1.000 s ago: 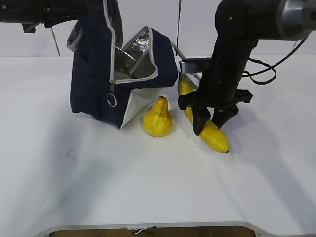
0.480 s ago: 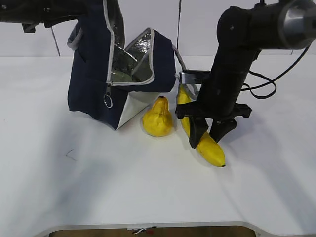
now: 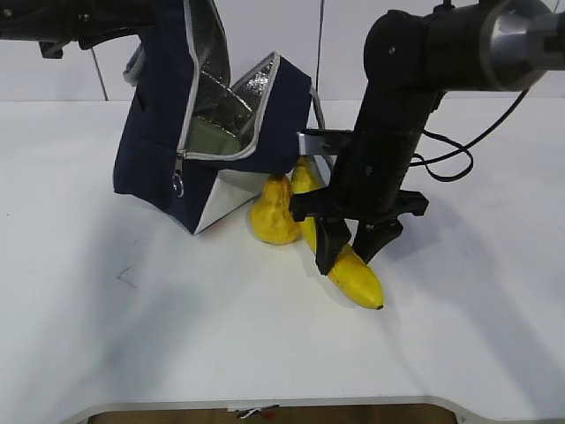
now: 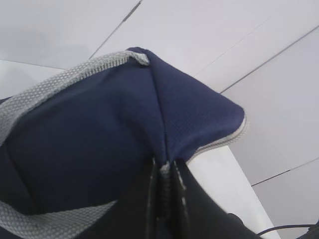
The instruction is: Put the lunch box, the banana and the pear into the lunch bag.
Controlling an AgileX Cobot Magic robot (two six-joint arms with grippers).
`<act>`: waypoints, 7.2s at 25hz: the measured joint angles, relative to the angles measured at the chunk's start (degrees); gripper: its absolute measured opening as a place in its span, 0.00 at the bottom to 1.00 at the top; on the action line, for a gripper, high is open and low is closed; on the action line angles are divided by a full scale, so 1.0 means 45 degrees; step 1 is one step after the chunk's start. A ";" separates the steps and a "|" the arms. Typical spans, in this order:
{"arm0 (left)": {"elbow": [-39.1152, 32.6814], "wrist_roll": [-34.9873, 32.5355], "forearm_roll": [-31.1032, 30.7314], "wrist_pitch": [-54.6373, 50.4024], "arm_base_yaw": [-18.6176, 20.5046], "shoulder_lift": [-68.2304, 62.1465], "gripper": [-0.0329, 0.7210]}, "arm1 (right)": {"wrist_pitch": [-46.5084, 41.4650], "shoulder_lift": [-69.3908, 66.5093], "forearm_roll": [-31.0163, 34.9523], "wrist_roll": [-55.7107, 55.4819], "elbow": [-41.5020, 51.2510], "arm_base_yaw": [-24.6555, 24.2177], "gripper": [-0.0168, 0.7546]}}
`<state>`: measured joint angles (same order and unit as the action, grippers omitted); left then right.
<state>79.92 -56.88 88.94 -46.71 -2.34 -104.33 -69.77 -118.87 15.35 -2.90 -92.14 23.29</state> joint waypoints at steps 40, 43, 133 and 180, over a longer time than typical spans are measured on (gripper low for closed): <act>0.0000 -0.0009 0.0152 0.0130 0.0000 0.0000 0.07 | 0.0054 0.1220 0.1828 -0.0029 0.2069 0.0487 0.49; 0.0000 -0.0009 0.0157 0.0158 0.0000 0.0000 0.07 | 0.0054 0.1236 0.1979 -0.0029 0.2069 0.0590 0.49; 0.0000 -0.0009 -0.0692 -0.0919 0.0019 0.0000 0.07 | 0.2274 -0.3022 0.4847 -0.0998 -0.7664 -0.0376 0.75; 0.0000 0.0353 -0.5441 -0.2010 0.0019 0.0000 0.07 | -0.0348 0.3274 0.2688 0.0247 -0.1115 -0.0842 0.62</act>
<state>79.92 -55.29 64.46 -55.75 -2.26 -104.33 -71.34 -104.14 27.44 -1.79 -97.15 19.50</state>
